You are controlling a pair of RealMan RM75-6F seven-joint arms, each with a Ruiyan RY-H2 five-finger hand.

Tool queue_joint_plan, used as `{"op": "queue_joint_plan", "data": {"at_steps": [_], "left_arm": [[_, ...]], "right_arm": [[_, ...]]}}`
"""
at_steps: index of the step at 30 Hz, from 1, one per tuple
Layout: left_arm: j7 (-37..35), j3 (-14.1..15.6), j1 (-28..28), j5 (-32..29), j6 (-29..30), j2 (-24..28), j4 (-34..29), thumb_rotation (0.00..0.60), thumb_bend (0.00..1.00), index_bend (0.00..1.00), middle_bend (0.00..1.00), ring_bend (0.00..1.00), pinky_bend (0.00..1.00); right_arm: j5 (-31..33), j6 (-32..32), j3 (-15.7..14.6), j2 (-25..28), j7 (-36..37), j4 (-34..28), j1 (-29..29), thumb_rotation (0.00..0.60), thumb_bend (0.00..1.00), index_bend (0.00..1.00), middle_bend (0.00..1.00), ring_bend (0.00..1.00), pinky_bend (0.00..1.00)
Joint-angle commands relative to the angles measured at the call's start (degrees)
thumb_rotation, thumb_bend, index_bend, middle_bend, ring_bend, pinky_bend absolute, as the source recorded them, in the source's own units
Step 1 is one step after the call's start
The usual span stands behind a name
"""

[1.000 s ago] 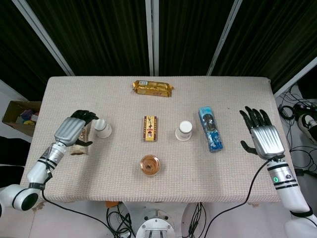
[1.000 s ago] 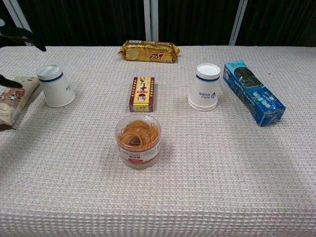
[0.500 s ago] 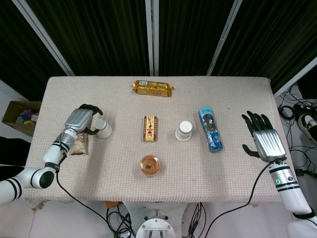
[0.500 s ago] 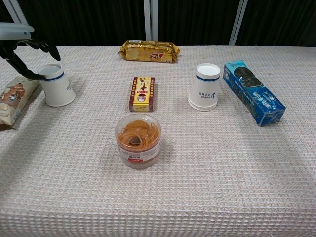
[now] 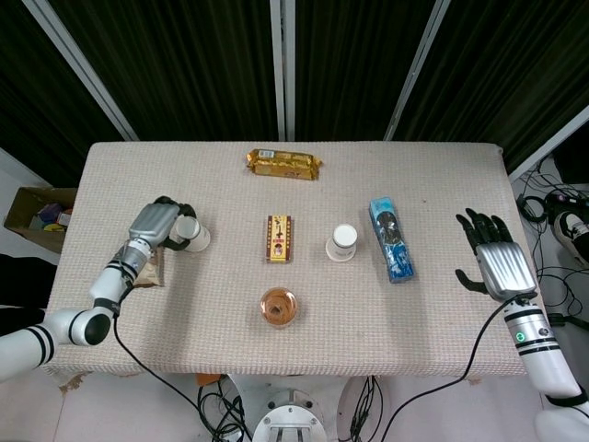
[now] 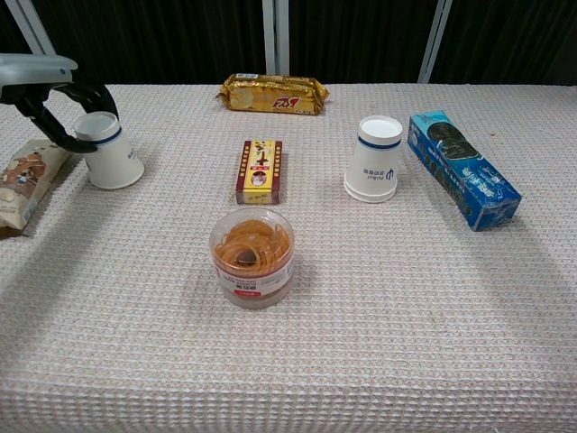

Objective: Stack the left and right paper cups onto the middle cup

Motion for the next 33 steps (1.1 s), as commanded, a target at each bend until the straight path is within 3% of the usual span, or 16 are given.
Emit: {"op": "queue_joint_plan", "data": {"at_steps": [1,9,14,21,33], "left_arm": [[-3.3,-1.6,0.7,3.0,3.0,0.9,-2.6,0.6,0.38,0.51,0.52,0.37,0.16],[-8.0,-6.0,-1.8,11.3,4.9,7.4,-16.3,0.6,0.37,0.48,0.47,0.35,0.16],[-4.5,-8.0,-7.6,10.8,1.9,6.4,-19.4,0.6,0.37,0.48,0.46,0.34,0.15],[5.2,-9.0,-18.2,0.5,-1.2,-0.8,-16.8,0.6,0.37,0.47,0.45,0.33,0.15],[18.5,-7.7,-33.6,-20.5,-0.1,-11.5,-5.8,0.6,0.37,0.46,0.42,0.31,0.15]], "right_arm": [[-0.1,0.1,0.3,0.0,0.6,0.3,-0.4,0.6,0.22,0.0,0.0,0.0,0.0],[-3.5,2.2,0.4,1.3,6.6,1.4,-3.1,0.6,0.22,0.0,0.0,0.0,0.0],[-8.6,7.8,-0.2,1.9,11.3,2.2,-6.4,0.6,0.22,0.0,0.01,0.0,0.0],[-14.1,16.0,-1.4,2.1,14.3,3.6,-11.7,0.6,0.23,0.0,0.0,0.0,0.0],[-15.8,17.1,-1.4,2.2,16.6,5.3,-14.0,0.6,0.23,0.0,0.0,0.0,0.0]]}}
